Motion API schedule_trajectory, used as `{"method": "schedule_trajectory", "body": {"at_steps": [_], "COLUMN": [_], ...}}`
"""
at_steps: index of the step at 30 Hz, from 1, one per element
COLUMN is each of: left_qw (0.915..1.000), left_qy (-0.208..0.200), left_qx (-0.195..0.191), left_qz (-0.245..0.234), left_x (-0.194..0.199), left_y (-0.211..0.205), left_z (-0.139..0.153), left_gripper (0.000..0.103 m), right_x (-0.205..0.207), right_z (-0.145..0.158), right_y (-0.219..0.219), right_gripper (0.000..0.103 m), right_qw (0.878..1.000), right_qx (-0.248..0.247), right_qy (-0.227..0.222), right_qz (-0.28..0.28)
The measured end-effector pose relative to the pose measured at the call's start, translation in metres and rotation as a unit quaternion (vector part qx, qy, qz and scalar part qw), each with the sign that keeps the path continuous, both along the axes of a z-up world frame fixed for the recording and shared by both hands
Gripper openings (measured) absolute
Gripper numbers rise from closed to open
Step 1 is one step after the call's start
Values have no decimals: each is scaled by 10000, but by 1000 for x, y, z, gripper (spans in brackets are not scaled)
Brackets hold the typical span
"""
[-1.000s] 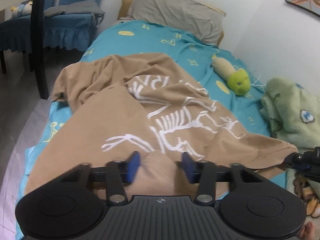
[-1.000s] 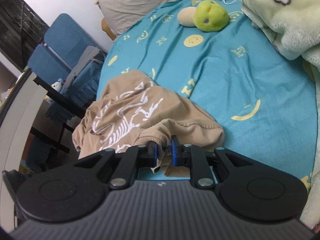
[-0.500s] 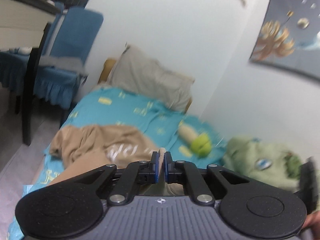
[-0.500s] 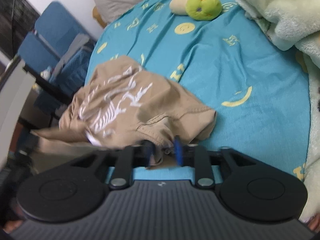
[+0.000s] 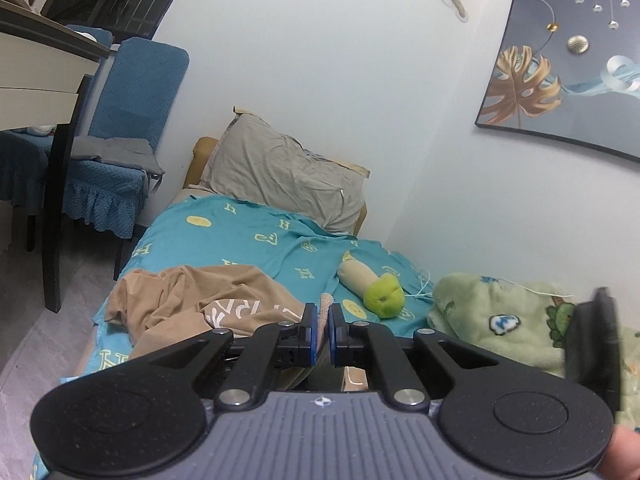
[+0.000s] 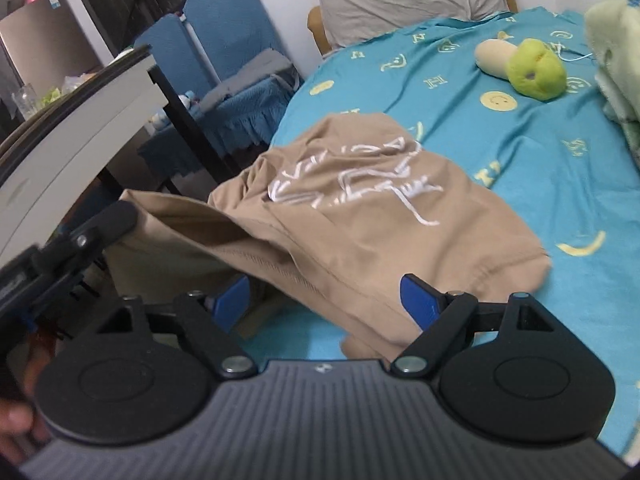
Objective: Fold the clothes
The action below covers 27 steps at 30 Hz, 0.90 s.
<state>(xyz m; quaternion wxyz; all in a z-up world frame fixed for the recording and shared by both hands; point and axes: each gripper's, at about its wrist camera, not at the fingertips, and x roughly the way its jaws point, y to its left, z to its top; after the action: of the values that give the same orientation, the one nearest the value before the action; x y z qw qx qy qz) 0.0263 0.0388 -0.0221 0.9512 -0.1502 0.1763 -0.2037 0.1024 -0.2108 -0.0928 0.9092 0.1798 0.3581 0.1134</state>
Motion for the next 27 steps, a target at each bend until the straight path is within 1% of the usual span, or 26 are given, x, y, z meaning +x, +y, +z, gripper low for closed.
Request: {"method": "schedule_trajectory", "body": {"at_steps": [4, 5, 6, 7, 9, 10, 12, 13, 15, 18, 19, 21, 24, 26, 27], "left_qw": [10000, 10000, 10000, 10000, 9999, 9998, 9993, 9989, 9978, 9963, 9959, 9952, 9940, 9926, 9912], "left_qy": [-8, -11, -20, -31, -58, -77, -152, -189, -258, -335, -353, -387, -439, -506, -587], "left_qx": [41, 31, 28, 26, -33, -71, -175, -249, -399, -550, -579, -637, -724, -812, -900], "left_qz": [-34, -41, -36, -11, 89, 150, 297, 362, 470, 578, 598, 638, 699, 745, 775], "left_x": [2, 3, 4, 5, 6, 7, 5, 4, 2, -1, -2, -4, -8, -11, -13], "left_y": [-2, -2, -3, -3, 0, 2, 7, 10, 16, 22, 23, 26, 30, 33, 36], "left_z": [-3, -4, -5, -4, -5, -5, -3, -1, 2, 5, 7, 9, 12, 14, 16], "left_gripper": [6, 6, 6, 6, 6, 5, 5, 5, 5, 5, 5, 5, 5, 5, 5], "right_x": [26, 33, 40, 47, 57, 57, 53, 50, 44, 33, 27, 17, 5, -2, -6], "right_z": [-13, -17, -23, -29, -40, -42, -43, -42, -38, -35, -35, -33, -30, -24, -18], "right_y": [-4, -4, 0, 3, 14, 18, 19, 15, 3, -18, -24, -39, -52, -50, -46], "right_gripper": [84, 85, 86, 84, 84, 84, 84, 84, 84, 84, 84, 84, 84, 84, 84], "right_qw": [9988, 9985, 9987, 9986, 9984, 9985, 9963, 9940, 9888, 9749, 9696, 9620, 9552, 9539, 9537], "right_qx": [357, 430, 480, 489, 238, -75, -660, -838, -1016, -1251, -1286, -1181, -1063, -1146, -1263], "right_qy": [21, 50, 110, 192, 451, 513, 503, 496, 510, 672, 730, 795, 815, 637, 421], "right_qz": [-341, -330, -159, 7, 248, 152, -244, -494, -963, -1715, -1948, -2328, -2639, -2700, -2696]}}
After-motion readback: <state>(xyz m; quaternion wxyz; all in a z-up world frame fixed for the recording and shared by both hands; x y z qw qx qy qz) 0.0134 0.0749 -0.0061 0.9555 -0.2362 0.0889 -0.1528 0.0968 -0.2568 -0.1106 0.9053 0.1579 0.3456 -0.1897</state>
